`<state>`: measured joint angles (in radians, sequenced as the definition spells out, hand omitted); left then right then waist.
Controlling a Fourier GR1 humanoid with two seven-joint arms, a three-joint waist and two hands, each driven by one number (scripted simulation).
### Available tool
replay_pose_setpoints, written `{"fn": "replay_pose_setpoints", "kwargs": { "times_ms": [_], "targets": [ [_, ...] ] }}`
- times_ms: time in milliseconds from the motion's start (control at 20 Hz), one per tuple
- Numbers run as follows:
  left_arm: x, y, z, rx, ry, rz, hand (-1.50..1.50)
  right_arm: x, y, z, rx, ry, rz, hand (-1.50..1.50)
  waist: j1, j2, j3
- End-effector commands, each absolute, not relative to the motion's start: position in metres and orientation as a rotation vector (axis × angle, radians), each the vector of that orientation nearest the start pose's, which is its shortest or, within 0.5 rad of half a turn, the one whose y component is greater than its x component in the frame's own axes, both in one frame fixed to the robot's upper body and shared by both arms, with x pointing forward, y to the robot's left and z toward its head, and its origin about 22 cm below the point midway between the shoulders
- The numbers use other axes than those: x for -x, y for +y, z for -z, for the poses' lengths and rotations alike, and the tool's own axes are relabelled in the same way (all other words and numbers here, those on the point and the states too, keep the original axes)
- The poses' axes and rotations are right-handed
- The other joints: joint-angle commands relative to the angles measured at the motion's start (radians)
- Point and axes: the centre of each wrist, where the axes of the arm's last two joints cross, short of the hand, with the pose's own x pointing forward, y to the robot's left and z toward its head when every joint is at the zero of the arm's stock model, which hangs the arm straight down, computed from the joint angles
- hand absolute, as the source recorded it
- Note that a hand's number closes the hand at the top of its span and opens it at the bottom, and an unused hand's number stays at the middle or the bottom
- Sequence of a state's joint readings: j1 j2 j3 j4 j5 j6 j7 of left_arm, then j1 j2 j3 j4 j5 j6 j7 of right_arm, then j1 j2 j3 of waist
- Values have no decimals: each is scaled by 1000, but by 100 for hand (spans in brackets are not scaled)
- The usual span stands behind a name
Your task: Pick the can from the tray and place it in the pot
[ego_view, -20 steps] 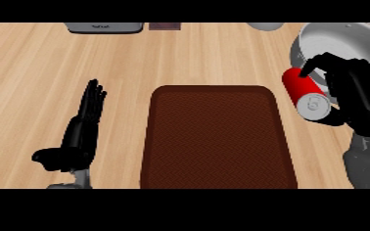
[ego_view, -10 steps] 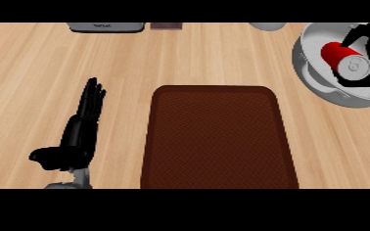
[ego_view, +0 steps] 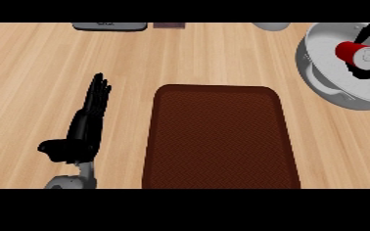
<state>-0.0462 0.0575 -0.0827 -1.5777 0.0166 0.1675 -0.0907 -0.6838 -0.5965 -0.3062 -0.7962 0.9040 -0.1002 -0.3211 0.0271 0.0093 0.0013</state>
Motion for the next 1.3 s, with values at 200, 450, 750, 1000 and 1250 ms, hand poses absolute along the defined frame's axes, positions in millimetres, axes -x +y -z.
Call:
{"fn": "replay_pose_setpoints", "kwargs": {
  "times_ms": [200, 450, 750, 1000, 1250],
  "targets": [
    [-259, 201, -25, -50, -1727, 7, 0, -383, -439, -94, 1121, -1313, -920, 150, 23, 10, 2],
    [-253, 219, -11, -57, -1739, 7, 0, -367, -465, -88, 1119, -1068, -915, 150, 31, 13, 2],
    [-253, 209, -14, -84, -1741, -9, 0, -363, -465, -71, 893, -1224, -831, -150, 33, 17, 6],
    [-249, 210, -13, -65, -1736, -2, 0, -371, -465, -86, 774, -1561, -452, -150, 18, 12, 9],
    [-253, 219, -11, -82, -1741, -18, 0, -361, -487, -103, 624, -1685, -195, -150, 15, 15, 5]
  ]
}}
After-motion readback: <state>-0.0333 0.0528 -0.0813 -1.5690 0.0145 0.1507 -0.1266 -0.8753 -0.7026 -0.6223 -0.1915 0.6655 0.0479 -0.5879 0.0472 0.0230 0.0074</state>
